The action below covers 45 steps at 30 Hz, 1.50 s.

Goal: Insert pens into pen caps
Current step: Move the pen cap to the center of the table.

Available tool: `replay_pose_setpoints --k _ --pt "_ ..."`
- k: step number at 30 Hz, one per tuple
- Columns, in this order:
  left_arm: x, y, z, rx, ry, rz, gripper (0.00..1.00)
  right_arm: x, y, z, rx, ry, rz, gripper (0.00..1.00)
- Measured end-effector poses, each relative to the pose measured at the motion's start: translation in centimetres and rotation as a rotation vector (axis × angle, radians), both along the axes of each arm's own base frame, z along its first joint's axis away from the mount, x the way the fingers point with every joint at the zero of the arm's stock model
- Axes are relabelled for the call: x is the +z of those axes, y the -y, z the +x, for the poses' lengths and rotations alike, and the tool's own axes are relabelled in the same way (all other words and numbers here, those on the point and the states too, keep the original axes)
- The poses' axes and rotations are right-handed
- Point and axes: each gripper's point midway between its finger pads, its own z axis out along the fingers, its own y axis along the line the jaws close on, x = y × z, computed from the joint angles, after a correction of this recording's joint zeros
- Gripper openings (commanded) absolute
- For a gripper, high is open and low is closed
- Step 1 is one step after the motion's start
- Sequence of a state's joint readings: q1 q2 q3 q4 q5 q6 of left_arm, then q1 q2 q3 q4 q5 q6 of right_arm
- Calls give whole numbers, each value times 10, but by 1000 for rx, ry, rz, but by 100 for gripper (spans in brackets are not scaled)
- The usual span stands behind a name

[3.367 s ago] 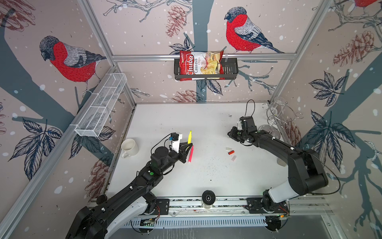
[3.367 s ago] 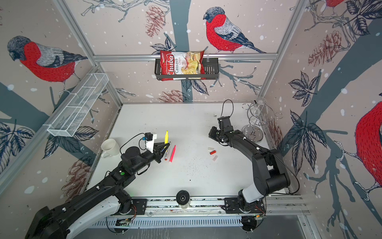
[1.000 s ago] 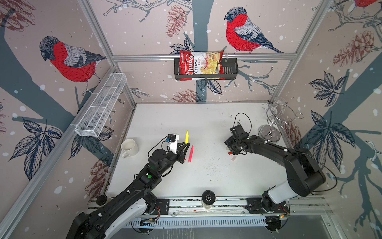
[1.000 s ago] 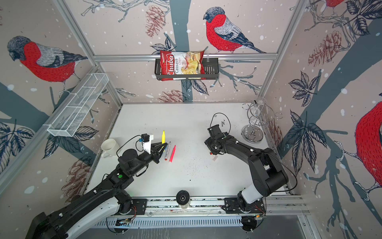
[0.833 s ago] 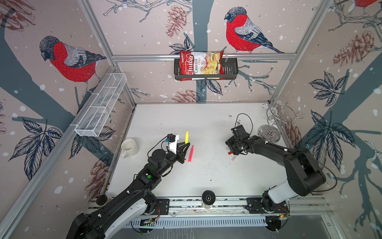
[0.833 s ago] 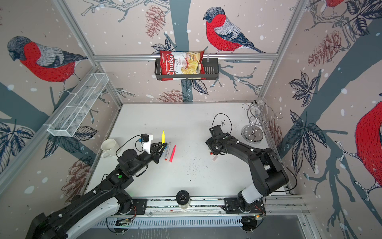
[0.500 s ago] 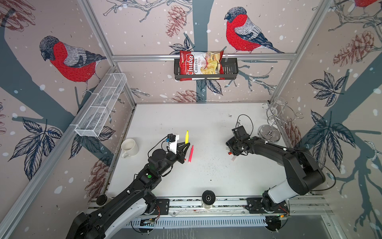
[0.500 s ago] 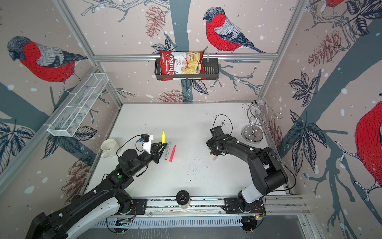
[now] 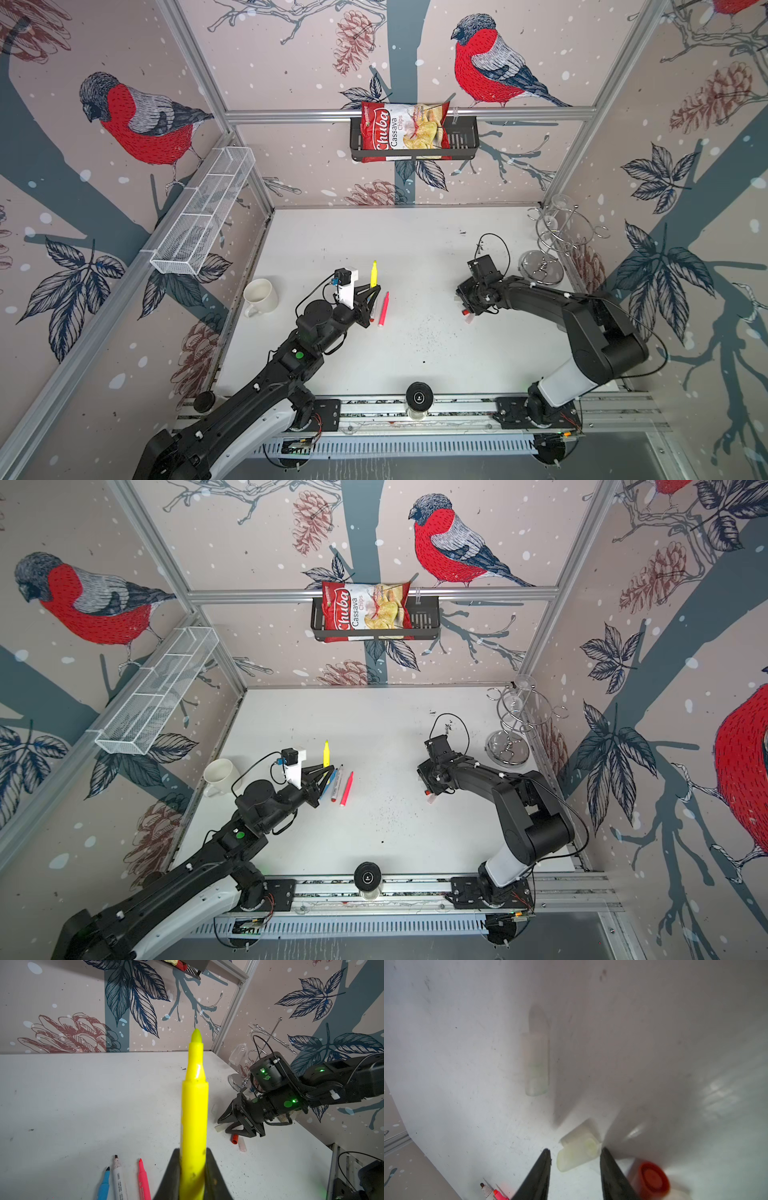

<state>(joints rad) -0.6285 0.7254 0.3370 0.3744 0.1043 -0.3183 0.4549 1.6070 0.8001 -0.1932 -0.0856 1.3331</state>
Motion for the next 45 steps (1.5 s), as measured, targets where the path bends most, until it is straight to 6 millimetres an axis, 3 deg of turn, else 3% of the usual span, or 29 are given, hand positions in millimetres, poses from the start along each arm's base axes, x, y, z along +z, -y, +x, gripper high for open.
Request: replay_pose_setpoints --k 6,14,22,38,45 --pt "-1 0 0 0 -4 3 0 -3 -3 10 19 5 -10 30" --pt "-5 1 3 2 -13 15 0 -3 -21 28 123 37 -33 29" --pt "-2 1 4 4 -3 21 0 -4 -43 42 286 69 -185 28" --pt "5 -6 1 28 19 13 0 -10 -48 52 460 91 -484 28" --pt "3 -7 1 33 12 18 2 -10 -48 51 501 105 -528 37"
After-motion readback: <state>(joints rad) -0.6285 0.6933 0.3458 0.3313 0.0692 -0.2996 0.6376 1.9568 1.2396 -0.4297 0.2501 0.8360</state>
